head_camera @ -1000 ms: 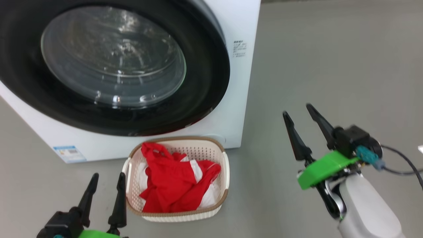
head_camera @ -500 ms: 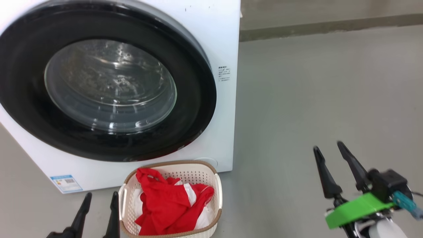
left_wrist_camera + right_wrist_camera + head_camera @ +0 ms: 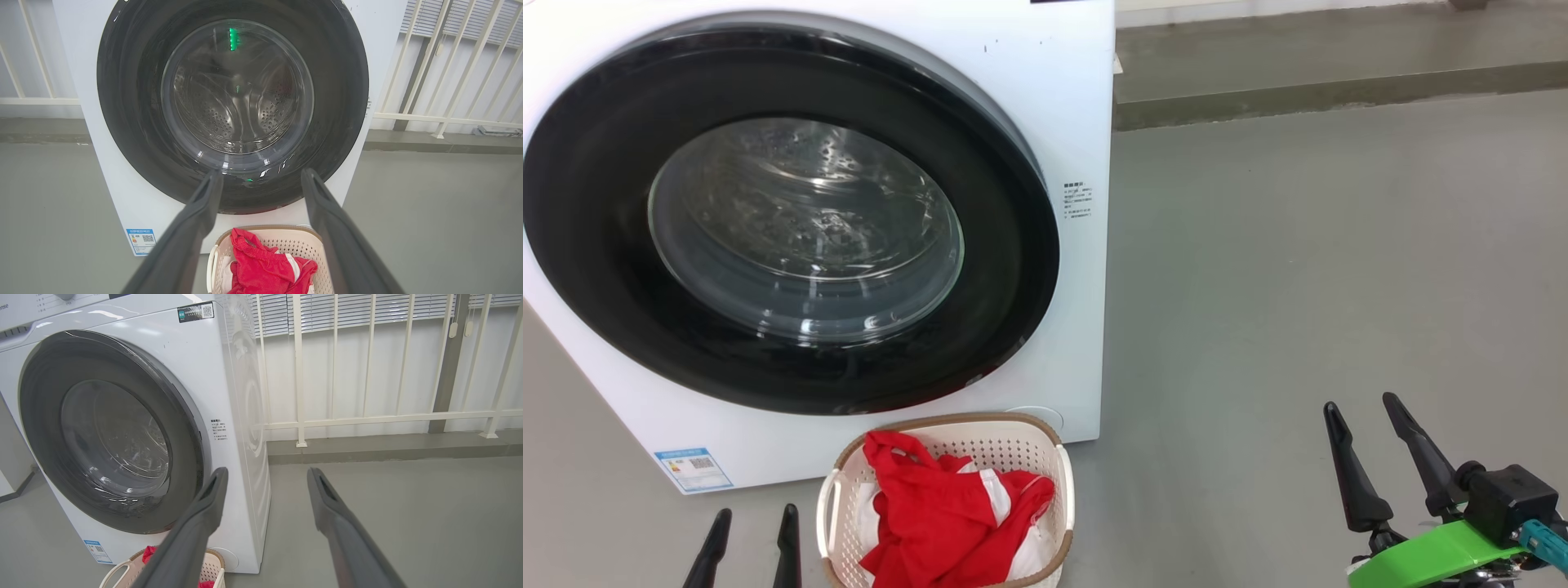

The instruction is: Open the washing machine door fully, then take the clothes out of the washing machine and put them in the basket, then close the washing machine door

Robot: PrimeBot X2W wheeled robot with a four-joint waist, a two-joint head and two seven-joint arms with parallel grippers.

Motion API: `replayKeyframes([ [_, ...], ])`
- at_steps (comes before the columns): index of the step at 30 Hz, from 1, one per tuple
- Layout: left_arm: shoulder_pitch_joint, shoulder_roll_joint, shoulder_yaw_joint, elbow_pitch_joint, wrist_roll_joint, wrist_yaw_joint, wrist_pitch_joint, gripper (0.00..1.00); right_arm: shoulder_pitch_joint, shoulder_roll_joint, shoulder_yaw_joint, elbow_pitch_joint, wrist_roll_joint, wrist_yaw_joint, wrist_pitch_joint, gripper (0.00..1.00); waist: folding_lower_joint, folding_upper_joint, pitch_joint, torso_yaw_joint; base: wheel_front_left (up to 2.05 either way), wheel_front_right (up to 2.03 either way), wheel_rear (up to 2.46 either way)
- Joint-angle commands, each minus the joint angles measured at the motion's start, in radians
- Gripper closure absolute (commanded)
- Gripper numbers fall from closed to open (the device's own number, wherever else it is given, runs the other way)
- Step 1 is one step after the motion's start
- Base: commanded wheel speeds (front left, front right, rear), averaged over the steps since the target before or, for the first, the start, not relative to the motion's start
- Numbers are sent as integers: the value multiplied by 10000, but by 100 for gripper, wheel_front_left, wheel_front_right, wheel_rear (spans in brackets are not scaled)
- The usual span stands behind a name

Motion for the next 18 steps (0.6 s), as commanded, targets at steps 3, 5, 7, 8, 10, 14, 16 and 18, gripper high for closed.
replayKeyframes([
  [3,-145,128,409,-309,33,-58,-120,0,-106,-35,116,-353,-114,-11,-65,0,0,0,-22,-7,0,0,0],
  [5,-129,127,411,-302,49,-58,-120,0,-91,-14,112,-359,-144,-11,-65,0,0,0,-36,-12,0,0,0],
  [7,-118,127,444,-304,48,-58,-120,0,-81,2,121,-359,-162,-11,-65,0,0,0,-53,-26,0,0,0],
  [8,-112,126,461,-306,43,-58,-120,0,-75,12,130,-357,-169,-11,-65,0,0,0,-61,-35,0,0,0],
  [10,-99,125,471,-301,39,-58,-120,0,-61,24,158,-347,-184,-11,-65,0,0,0,-79,-46,0,0,0],
  [14,-78,132,465,-282,44,-58,-120,0,-36,35,197,-332,-215,-11,-65,0,0,0,-103,-56,0,0,0],
  [16,-64,135,477,-285,39,-58,-120,0,-39,25,225,-318,-242,-11,-65,0,0,0,-106,-74,0,0,0],
  [18,-39,134,473,-296,50,-58,-120,0,-47,1,254,-302,-271,-11,-65,0,0,0,-105,-81,0,0,0],
])
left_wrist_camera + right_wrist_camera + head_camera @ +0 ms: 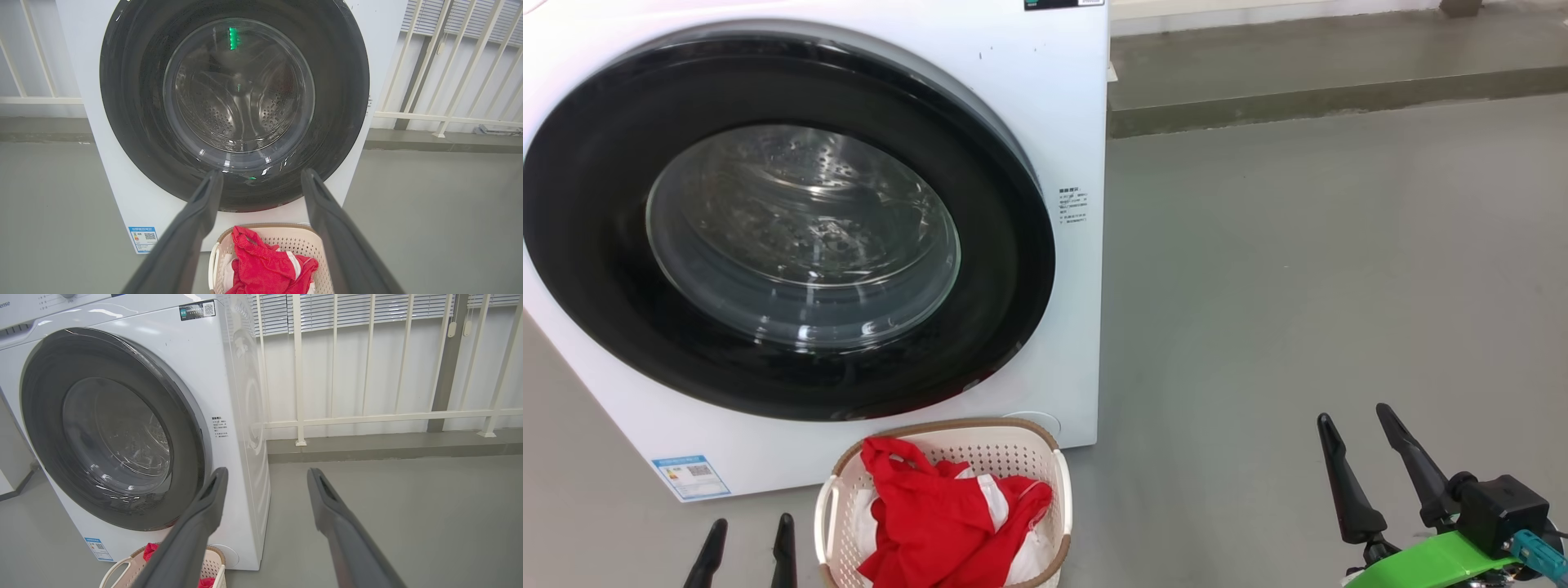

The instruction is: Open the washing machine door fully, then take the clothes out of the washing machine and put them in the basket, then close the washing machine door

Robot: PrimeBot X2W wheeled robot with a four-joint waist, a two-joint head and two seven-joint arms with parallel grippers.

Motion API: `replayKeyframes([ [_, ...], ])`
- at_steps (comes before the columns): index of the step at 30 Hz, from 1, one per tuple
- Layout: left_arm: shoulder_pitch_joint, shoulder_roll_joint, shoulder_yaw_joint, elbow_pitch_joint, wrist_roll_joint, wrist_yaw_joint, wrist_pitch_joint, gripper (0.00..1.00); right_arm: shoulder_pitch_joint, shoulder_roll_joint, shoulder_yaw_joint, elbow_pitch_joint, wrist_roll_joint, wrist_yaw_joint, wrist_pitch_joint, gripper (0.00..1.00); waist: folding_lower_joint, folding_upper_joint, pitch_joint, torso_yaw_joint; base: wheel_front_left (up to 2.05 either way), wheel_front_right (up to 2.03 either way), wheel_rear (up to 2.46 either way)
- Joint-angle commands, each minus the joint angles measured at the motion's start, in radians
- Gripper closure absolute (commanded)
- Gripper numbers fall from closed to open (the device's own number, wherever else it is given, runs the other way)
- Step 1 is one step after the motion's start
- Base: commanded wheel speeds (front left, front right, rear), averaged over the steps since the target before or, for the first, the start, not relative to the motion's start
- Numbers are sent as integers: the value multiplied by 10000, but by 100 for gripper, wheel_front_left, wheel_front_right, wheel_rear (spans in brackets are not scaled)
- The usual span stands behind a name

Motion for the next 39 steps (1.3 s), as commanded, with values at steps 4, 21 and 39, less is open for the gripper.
replayKeyframes([
  [4,-197,135,319,-292,58,-56,-120,0,-237,-163,261,-226,-133,-11,-65,0,0,0,8,14,0,0,0],
  [21,-54,-148,116,606,-408,15,177,100,155,126,123,578,181,0,113,100,5,0,48,40,0,0,0],
  [39,-341,-126,68,587,-2328,5,637,100,-58,186,-80,544,1944,-2,613,100,0,0,201,97,0,0,0],
])
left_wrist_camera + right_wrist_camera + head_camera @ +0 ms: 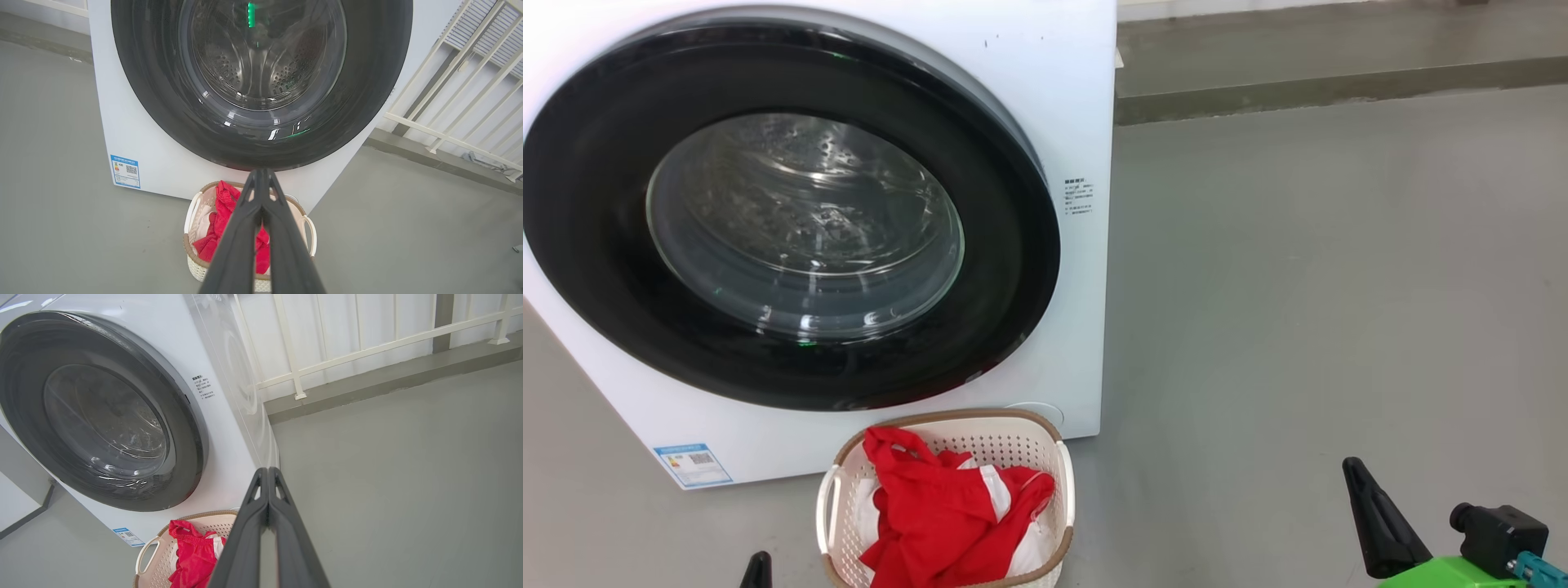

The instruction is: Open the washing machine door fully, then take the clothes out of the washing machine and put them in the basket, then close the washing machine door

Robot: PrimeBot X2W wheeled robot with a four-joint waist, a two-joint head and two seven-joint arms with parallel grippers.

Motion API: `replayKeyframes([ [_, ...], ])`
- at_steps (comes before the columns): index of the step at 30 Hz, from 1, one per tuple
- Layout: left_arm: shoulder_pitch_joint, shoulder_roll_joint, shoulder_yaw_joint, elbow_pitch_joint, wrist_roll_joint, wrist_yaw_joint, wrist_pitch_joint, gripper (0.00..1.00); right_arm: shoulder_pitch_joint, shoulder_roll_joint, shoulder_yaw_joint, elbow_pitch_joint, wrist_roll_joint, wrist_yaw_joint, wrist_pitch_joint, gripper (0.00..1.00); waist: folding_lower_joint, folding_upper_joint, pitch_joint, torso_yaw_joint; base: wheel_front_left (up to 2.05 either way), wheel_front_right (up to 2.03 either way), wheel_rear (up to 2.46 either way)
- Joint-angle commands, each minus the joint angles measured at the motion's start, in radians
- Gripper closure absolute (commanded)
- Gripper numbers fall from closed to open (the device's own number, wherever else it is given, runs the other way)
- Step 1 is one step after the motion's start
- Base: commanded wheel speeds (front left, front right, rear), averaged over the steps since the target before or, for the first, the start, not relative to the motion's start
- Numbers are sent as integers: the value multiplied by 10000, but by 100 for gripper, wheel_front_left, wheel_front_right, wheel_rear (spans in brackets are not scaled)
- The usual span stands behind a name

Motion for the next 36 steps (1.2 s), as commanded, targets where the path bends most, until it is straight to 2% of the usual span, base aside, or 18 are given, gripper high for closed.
replayKeyframes([
  [1,-475,144,61,-202,-233,-13,28,100,-452,-54,-59,-271,241,-2,42,100,-1,-1,6,3,0,0,0],
  [36,-1139,191,37,-143,-4146,-33,1029,100,-925,69,-473,-286,3855,-5,1072,100,-1,-1,304,112,0,0,0],
])
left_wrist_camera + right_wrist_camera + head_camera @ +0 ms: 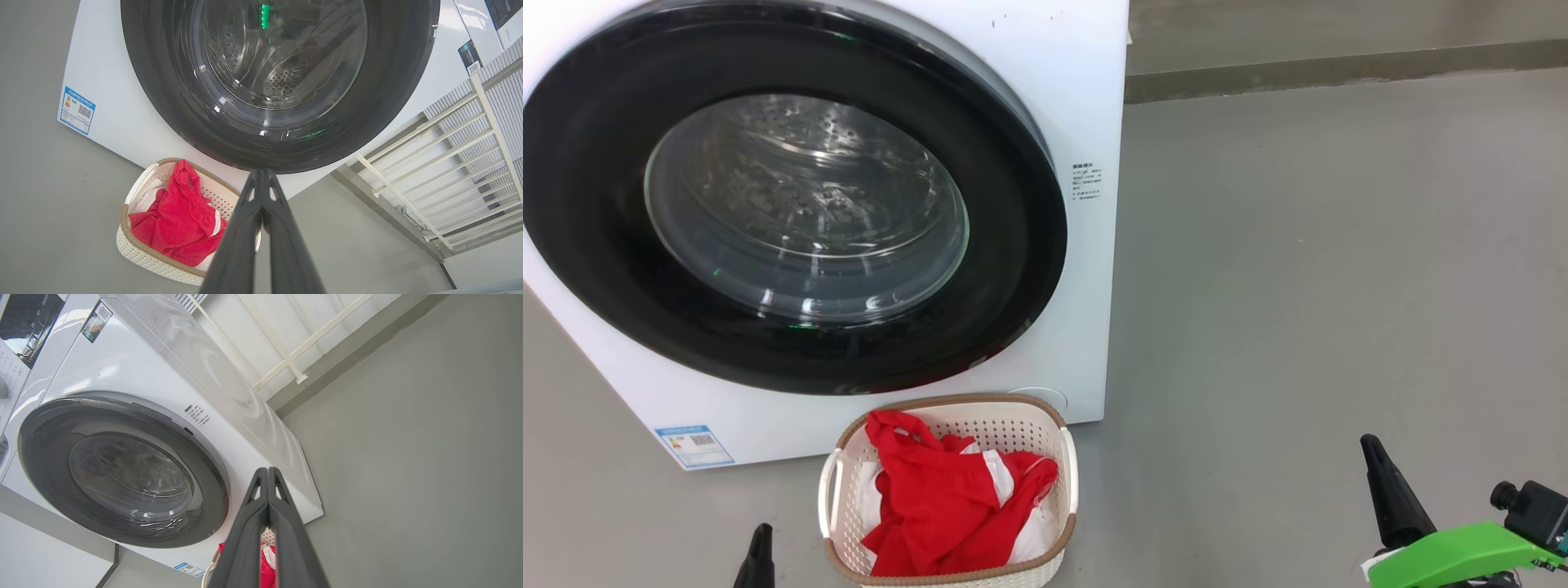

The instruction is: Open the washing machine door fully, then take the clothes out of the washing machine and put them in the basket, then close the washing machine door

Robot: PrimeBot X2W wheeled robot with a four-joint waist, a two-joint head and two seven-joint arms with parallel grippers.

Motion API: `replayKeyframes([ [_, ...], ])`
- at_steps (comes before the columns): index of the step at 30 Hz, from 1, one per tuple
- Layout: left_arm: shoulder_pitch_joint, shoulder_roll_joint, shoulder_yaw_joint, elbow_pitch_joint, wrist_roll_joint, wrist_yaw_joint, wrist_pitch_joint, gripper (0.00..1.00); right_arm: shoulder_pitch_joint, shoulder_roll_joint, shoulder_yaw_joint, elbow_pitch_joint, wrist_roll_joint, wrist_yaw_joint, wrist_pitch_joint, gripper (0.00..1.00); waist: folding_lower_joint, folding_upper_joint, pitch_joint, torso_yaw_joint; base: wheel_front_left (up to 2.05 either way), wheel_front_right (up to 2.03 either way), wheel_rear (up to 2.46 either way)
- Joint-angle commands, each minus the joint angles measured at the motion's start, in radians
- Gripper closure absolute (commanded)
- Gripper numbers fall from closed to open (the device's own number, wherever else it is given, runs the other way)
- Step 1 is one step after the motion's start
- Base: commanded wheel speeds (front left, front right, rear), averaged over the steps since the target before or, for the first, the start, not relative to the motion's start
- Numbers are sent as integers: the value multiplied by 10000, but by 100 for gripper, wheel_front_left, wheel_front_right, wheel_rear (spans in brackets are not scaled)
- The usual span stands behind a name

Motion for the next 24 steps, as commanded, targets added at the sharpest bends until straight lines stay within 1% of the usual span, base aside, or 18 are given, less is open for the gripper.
replayKeyframes([
  [1,-528,175,148,-197,-364,-32,78,100,-500,-100,-37,-267,328,-5,84,100,-1,0,18,7,0,0,0],
  [21,-890,201,138,-163,-2491,-43,625,100,-758,-32,-263,-275,2293,-7,645,100,-1,0,179,66,0,0,0],
  [24,-967,206,135,-156,-2942,-45,740,100,-812,-18,-312,-277,2709,-7,764,100,-1,0,214,79,0,0,0],
])
